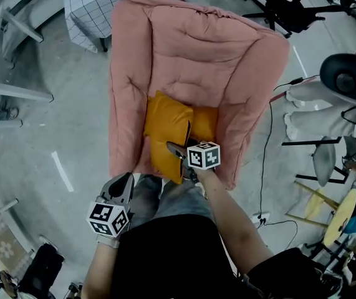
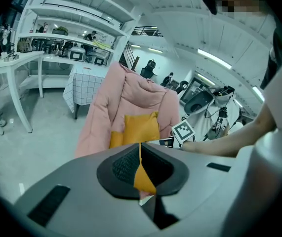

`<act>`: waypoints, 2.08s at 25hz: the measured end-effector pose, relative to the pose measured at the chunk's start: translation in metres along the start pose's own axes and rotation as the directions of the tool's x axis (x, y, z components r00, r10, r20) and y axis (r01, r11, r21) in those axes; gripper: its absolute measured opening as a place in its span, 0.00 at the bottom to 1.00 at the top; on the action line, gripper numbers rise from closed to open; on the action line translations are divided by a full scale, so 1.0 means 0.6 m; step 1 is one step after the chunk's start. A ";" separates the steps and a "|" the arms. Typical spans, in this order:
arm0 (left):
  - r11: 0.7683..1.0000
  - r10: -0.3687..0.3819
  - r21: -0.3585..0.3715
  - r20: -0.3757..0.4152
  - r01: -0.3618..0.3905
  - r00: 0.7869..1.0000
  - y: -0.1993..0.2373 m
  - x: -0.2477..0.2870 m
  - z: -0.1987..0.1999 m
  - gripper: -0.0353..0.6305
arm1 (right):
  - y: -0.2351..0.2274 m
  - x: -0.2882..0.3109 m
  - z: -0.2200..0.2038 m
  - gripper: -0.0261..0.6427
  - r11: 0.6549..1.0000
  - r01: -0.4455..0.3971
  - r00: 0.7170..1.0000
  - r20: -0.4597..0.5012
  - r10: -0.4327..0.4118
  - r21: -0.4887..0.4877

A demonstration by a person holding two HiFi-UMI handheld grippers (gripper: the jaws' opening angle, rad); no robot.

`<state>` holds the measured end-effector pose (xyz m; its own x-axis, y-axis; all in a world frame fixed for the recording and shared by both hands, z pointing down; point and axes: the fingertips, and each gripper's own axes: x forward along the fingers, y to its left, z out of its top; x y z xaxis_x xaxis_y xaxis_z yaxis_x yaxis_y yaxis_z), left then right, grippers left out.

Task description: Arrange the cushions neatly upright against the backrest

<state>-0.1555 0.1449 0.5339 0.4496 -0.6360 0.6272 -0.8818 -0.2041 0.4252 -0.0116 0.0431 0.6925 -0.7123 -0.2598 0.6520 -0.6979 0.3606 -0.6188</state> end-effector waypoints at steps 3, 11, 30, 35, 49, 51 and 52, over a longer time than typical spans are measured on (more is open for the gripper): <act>1.000 -0.026 0.009 0.014 0.025 1.000 -0.017 0.010 0.013 0.09 | -0.006 -0.028 0.013 0.51 0.996 0.046 0.998 -0.026 -0.048 -0.080; 0.991 -0.105 0.082 0.013 0.104 0.994 -0.059 0.046 0.061 0.09 | -0.023 -0.105 0.087 0.51 0.942 0.162 0.981 -0.055 -0.186 -0.293; 0.930 -0.250 0.269 -0.043 0.252 0.967 -0.051 0.103 0.176 0.09 | 0.002 -0.111 0.225 0.51 0.685 -0.064 0.815 -0.434 -0.385 -0.726; 0.931 -0.245 0.264 -0.056 0.251 0.968 -0.039 0.106 0.181 0.09 | 0.004 -0.086 0.241 0.51 0.592 -0.175 0.766 -0.487 -0.420 -0.786; 0.986 -0.070 0.149 0.004 0.069 0.998 -0.058 0.090 0.181 0.09 | -0.076 -0.034 0.234 0.51 0.556 -0.383 0.639 -0.647 -0.417 -0.737; 0.991 -0.033 0.126 0.007 0.032 0.999 -0.059 0.087 0.178 0.09 | -0.086 -0.021 0.233 0.51 0.572 -0.402 0.620 -0.672 -0.405 -0.715; 0.993 -0.015 0.116 0.007 0.014 1.000 -0.060 0.086 0.175 0.09 | -0.087 -0.014 0.233 0.51 0.576 -0.417 0.610 -0.686 -0.397 -0.703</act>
<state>-0.1155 0.0414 0.4822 0.4618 -0.6377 0.6165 -0.8860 -0.2981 0.3553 0.0206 -0.0987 0.6583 -0.1065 0.3133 0.9437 -0.0524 0.9460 -0.3200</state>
